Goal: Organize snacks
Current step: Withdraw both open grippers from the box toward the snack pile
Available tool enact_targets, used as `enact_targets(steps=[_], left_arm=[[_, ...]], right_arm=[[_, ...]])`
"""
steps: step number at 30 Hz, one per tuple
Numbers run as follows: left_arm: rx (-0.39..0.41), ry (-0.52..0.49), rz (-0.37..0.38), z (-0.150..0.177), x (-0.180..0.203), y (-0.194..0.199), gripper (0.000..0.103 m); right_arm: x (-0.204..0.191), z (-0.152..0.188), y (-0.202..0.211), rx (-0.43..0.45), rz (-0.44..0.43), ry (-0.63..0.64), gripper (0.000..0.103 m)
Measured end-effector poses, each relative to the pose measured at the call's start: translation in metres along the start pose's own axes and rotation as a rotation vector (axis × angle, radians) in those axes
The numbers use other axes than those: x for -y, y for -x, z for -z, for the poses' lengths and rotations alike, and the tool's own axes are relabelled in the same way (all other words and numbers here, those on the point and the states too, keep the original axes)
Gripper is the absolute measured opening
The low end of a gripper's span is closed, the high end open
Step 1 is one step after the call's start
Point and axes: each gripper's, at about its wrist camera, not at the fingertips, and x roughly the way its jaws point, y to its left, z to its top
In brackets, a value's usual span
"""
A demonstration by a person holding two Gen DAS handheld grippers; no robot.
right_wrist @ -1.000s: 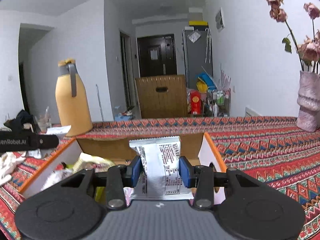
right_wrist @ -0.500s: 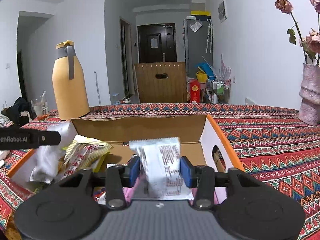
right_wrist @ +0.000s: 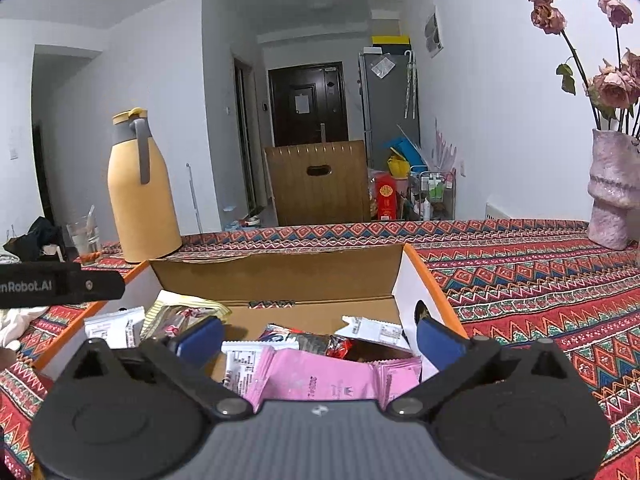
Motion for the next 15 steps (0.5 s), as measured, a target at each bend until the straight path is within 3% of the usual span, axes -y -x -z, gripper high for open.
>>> enact_targets(steps=[15], left_arm=[[0.022, 0.014, 0.012, -0.002, 0.000, 0.013, 0.103]], right_arm=[[-0.001, -0.002, 0.015, 0.032, -0.011, -0.004, 0.103]])
